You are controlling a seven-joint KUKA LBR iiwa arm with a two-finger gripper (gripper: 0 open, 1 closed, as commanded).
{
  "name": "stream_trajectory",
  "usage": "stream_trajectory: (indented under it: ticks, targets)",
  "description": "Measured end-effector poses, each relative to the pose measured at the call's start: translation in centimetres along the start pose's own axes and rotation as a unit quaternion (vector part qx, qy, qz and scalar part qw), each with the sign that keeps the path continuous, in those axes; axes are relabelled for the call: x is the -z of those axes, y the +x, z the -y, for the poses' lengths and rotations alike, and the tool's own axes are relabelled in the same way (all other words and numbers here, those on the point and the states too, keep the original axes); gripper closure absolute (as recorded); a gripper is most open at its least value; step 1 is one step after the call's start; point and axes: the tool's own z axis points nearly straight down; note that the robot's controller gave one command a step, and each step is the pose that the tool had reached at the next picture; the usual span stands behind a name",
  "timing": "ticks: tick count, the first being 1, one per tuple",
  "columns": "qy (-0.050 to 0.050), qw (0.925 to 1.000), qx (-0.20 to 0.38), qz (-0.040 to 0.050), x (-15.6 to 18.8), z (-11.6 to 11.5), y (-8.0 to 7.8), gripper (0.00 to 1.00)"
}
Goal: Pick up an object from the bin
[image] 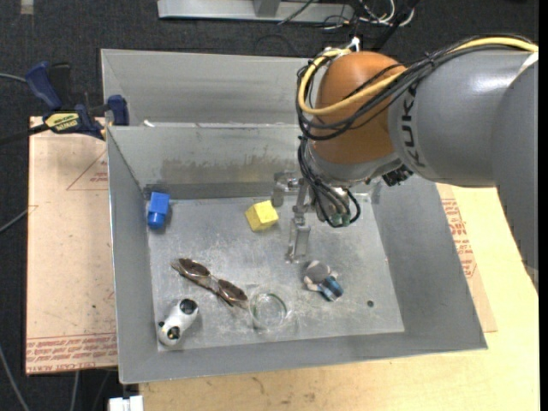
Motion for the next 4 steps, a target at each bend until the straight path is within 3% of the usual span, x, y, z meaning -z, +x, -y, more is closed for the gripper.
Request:
stream_trajectory:
  ticks: [1,2,3,4]
  targets:
    - [0.0,1.0,-0.001,0.0038,0.5,0.0,-0.1,0.0]
    - [-0.001,0.9999,-0.013,0.0049,-7.9,-6.8,4.7,0.0]
    - [0.001,0.9995,0.032,0.0008,-5.0,-6.9,4.9,0.0]
    - [0.0,0.9998,-0.019,0.0045,-5.6,-11.8,7.5,0.0]
